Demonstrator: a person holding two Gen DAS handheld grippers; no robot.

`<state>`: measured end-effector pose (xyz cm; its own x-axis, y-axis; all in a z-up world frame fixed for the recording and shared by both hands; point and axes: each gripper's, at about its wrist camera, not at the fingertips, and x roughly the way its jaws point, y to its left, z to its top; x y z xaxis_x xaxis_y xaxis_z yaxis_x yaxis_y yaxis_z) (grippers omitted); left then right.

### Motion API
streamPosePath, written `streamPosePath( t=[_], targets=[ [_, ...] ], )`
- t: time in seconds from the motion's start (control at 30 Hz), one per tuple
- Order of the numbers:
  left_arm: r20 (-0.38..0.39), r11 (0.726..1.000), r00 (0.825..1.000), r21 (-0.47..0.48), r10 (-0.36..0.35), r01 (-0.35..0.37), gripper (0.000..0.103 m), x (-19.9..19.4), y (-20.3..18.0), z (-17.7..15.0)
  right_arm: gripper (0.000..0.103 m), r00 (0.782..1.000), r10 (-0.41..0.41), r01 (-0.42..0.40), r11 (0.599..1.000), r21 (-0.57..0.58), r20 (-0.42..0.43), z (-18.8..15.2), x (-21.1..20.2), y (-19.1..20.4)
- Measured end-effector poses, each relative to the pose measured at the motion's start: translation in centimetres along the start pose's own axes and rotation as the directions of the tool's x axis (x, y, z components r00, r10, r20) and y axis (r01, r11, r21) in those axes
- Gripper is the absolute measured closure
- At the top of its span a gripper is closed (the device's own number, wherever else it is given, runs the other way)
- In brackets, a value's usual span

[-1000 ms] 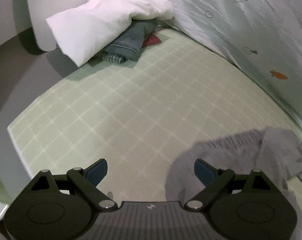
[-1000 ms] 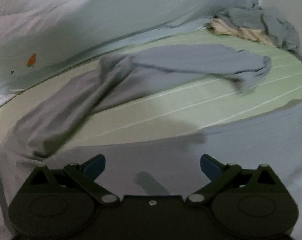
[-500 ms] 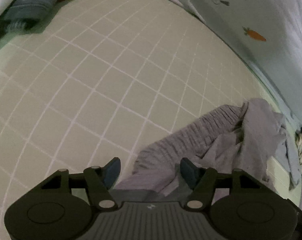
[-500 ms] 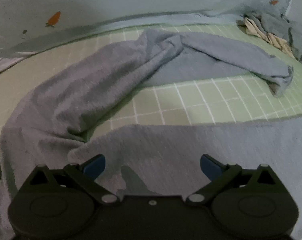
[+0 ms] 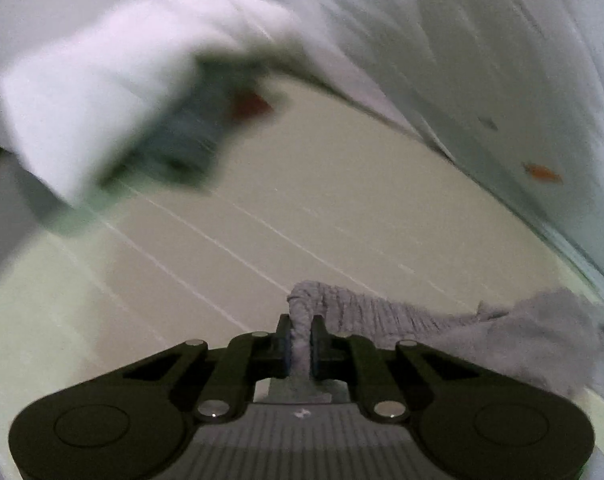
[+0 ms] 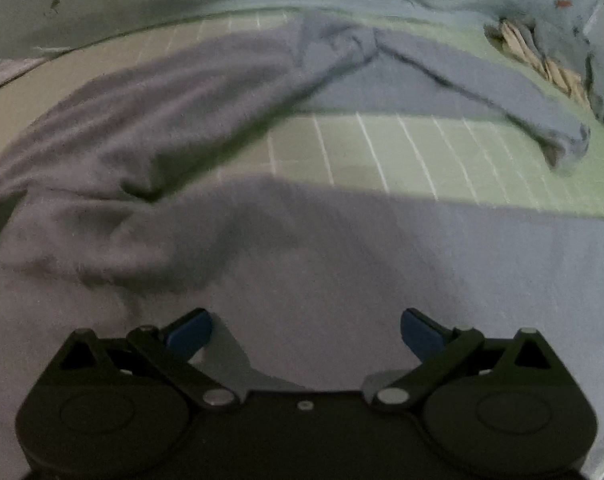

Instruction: Fold clothes

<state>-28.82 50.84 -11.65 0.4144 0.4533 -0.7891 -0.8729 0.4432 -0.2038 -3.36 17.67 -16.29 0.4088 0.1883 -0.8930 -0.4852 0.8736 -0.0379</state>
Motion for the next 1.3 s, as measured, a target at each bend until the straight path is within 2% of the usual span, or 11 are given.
streamPosePath(
  t=[0.1, 0.2, 0.33, 0.47, 0.7, 0.83, 1.0, 1.1, 1.17, 1.23, 1.3],
  targets=[
    [0.054, 0.995, 0.994, -0.031, 0.095, -0.093, 0.092, -2.5, 2.6, -0.2, 0.000, 0.999, 0.039, -0.039, 0.999, 0.022, -0.019, -0.7, -0.1, -0.6],
    [-0.015, 0.985, 0.985, -0.030, 0.172, -0.172, 0.092, -2.5, 4.7, -1.9, 0.000, 0.998, 0.052, -0.053, 0.999, -0.004, -0.027, -1.2, -0.5, -0.4],
    [-0.155, 0.982, 0.973, -0.052, 0.172, -0.182, 0.082, -1.2, 5.8, -3.6, 0.000, 0.998, 0.055, -0.056, 0.998, -0.008, -0.033, -1.2, -0.6, -0.4],
    [-0.117, 0.983, 0.980, -0.063, 0.164, -0.172, 0.066, -1.7, 5.4, -2.9, 0.000, 0.998, 0.055, -0.054, 0.998, 0.027, -0.030, -0.2, -0.7, -0.8],
    [-0.019, 0.998, 0.999, -0.044, 0.043, -0.043, 0.049, -0.6, 2.8, 1.1, 0.000, 0.994, 0.092, -0.103, 0.973, 0.208, 0.060, 4.2, -0.4, -2.9],
    [-0.081, 0.999, 0.996, -0.016, -0.034, 0.032, 0.049, 3.3, 0.4, 2.6, 0.000, 0.992, 0.095, -0.117, 0.945, 0.307, 0.085, 6.8, 1.4, -4.0],
    [-0.143, 0.991, 0.982, 0.023, -0.124, 0.129, 0.040, 6.5, -2.8, 3.0, 0.002, 0.983, 0.158, -0.183, 0.861, 0.475, 0.093, 9.2, 3.7, -5.2],
    [-0.177, 0.987, 0.973, 0.034, -0.149, 0.158, 0.040, 7.7, -4.3, 2.6, 0.011, 0.985, 0.126, -0.168, 0.847, 0.505, 0.118, 10.4, 4.7, -5.2],
    [-0.195, 0.984, 0.967, 0.040, -0.161, 0.172, 0.043, 8.4, -5.2, 2.2, 0.030, 0.989, 0.086, -0.133, 0.875, 0.465, 0.121, 11.5, 5.1, -4.5],
    [-0.201, 0.983, 0.968, 0.077, -0.149, 0.167, 0.053, 8.2, -5.6, 1.9, 0.049, 0.992, 0.039, -0.083, 0.913, 0.398, 0.117, 12.2, 5.3, -3.7],
    [-0.205, 0.980, 0.969, 0.114, -0.136, 0.162, 0.077, 8.0, -6.1, 1.7, 0.081, 0.992, -0.001, -0.041, 0.943, 0.330, 0.126, 12.4, 5.5, -3.2]
  ],
)
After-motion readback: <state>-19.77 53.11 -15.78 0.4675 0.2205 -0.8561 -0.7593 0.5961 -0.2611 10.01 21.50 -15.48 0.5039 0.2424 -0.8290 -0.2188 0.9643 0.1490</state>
